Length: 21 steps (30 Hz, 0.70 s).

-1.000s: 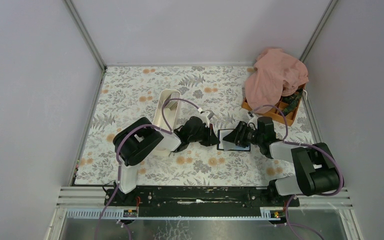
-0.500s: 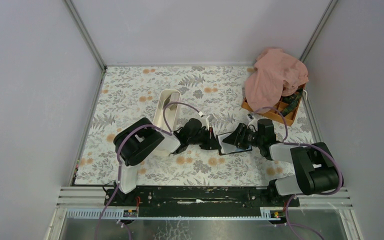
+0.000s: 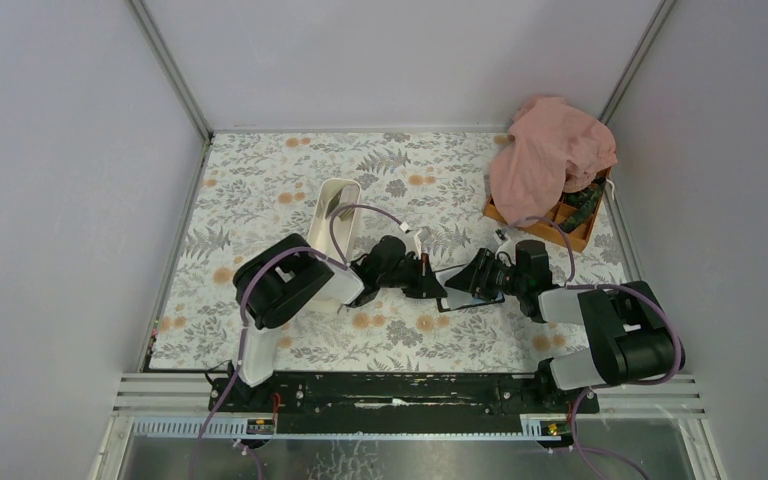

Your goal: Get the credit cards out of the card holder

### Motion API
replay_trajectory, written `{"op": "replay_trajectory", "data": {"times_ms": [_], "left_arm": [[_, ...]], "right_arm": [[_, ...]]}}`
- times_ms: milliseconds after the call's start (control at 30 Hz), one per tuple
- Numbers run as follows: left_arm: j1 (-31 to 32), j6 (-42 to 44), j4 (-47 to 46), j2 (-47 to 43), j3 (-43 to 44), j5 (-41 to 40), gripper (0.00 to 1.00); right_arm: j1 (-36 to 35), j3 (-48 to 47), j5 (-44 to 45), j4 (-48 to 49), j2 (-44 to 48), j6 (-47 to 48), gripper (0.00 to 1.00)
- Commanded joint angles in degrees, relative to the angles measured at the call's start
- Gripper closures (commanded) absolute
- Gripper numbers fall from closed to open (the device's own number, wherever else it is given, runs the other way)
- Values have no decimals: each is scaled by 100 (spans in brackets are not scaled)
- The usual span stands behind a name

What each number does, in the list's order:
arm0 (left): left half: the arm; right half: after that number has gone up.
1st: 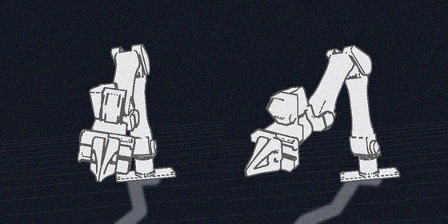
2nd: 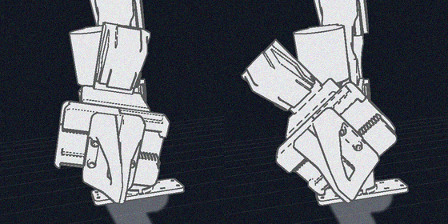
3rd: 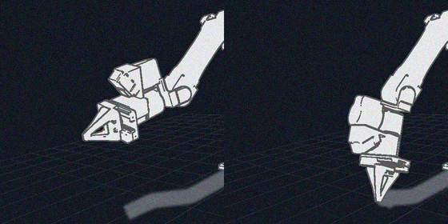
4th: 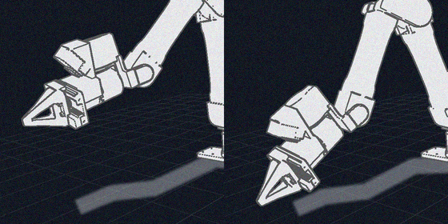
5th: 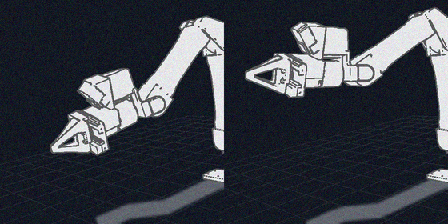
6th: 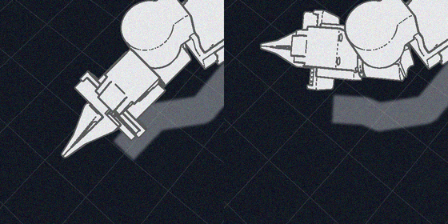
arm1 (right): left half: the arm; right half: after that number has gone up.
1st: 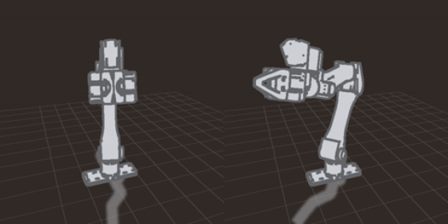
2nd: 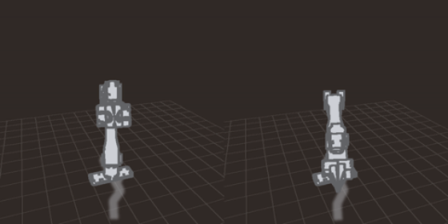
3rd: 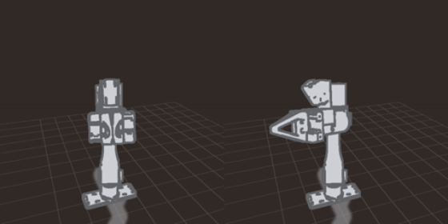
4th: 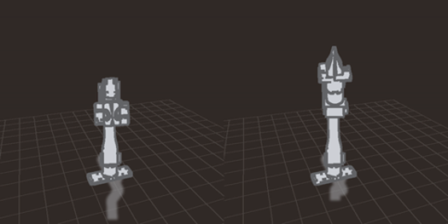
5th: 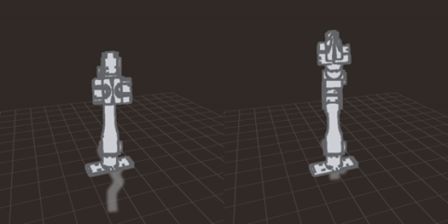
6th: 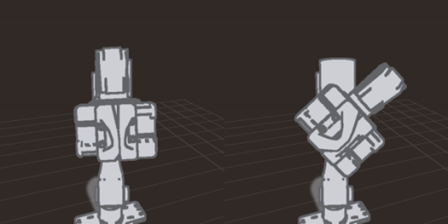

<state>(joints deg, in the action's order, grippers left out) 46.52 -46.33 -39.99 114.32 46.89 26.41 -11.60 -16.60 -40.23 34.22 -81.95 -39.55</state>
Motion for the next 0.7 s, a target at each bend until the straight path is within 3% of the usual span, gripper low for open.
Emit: {"op": "replay_trajectory", "data": {"times_ms": [0, 300, 667], "left_arm": [[31, -99, -471, 86, 168, 135, 98], [27, -384, -965, 167, 75, 290, 98], [-43, -330, -727, 633, 183, 336, 98]], "right_arm": [[13, 46, -253, 391, -92, -39, 47], [10, 43, -301, 516, -253, -61, 47], [16, 49, -355, 511, -86, -176, 50]]}}
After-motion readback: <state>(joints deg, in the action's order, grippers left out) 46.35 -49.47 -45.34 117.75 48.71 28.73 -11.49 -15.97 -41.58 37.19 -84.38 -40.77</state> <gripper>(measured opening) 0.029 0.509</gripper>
